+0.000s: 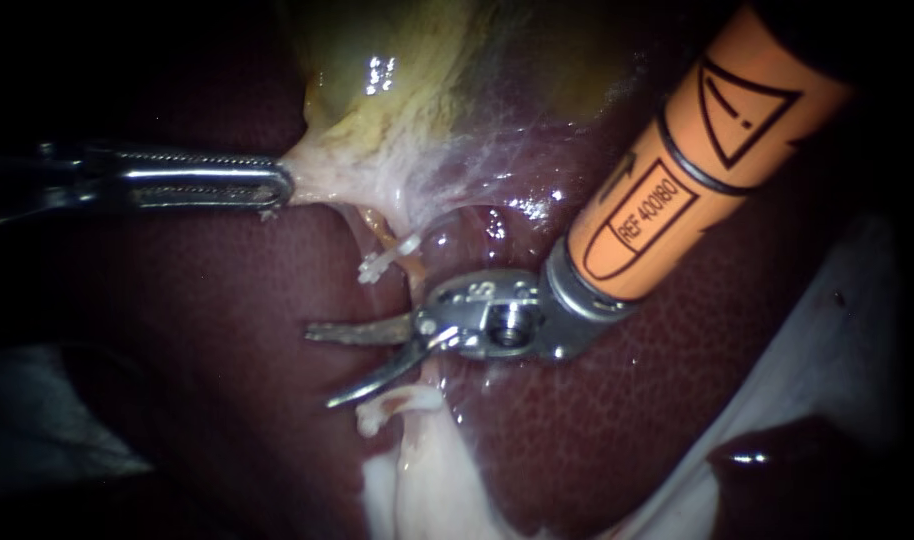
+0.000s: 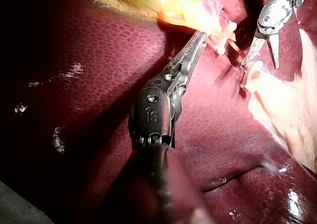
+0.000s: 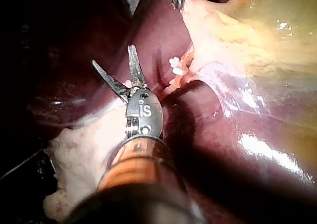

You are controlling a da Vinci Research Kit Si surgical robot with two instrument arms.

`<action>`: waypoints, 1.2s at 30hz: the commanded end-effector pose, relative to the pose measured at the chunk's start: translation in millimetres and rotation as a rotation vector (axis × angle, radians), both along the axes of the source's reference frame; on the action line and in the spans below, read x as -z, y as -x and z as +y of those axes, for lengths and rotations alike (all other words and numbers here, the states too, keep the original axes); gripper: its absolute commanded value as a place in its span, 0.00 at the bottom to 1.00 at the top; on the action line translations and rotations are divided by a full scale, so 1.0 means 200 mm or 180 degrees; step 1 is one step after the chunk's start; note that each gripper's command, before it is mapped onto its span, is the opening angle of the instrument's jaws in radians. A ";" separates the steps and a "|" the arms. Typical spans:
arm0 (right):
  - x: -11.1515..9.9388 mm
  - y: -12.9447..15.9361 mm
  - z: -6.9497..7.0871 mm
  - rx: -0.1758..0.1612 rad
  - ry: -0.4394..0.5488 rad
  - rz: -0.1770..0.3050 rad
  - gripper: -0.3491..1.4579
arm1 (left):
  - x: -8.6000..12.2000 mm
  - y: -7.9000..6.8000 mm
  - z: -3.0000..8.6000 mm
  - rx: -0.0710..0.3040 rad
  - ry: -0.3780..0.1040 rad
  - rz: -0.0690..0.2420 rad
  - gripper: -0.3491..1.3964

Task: Go back from the cut left tube

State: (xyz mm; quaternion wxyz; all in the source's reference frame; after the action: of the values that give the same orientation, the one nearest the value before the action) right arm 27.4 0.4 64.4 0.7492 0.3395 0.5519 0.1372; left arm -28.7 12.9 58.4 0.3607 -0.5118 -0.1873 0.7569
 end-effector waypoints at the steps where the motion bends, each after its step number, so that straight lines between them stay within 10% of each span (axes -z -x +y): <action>1: 0.003 0.005 0.000 -0.0073 0.0009 -0.0041 0.98 | 0.000 0.000 0.000 -0.0003 0.0000 -0.0003 0.00; 6: 0.015 0.030 0.002 -0.0264 0.0398 -0.0253 0.98 | -0.001 -0.001 0.000 -0.0006 0.0001 -0.0005 0.00; 18: 0.041 0.080 0.019 -0.0226 0.1212 -0.1209 0.99 | -0.002 -0.001 0.000 -0.0007 0.0002 -0.0005 0.00; 36: 0.042 0.085 0.020 -0.0251 0.1174 -0.1290 0.99 | -0.020 0.014 -0.006 -0.0038 0.0038 0.0046 0.00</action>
State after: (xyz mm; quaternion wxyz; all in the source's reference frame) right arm 10.3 4.3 55.9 0.8878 0.1406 0.4188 0.1288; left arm -31.8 11.5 62.7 0.3527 -0.5093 -0.1838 0.7632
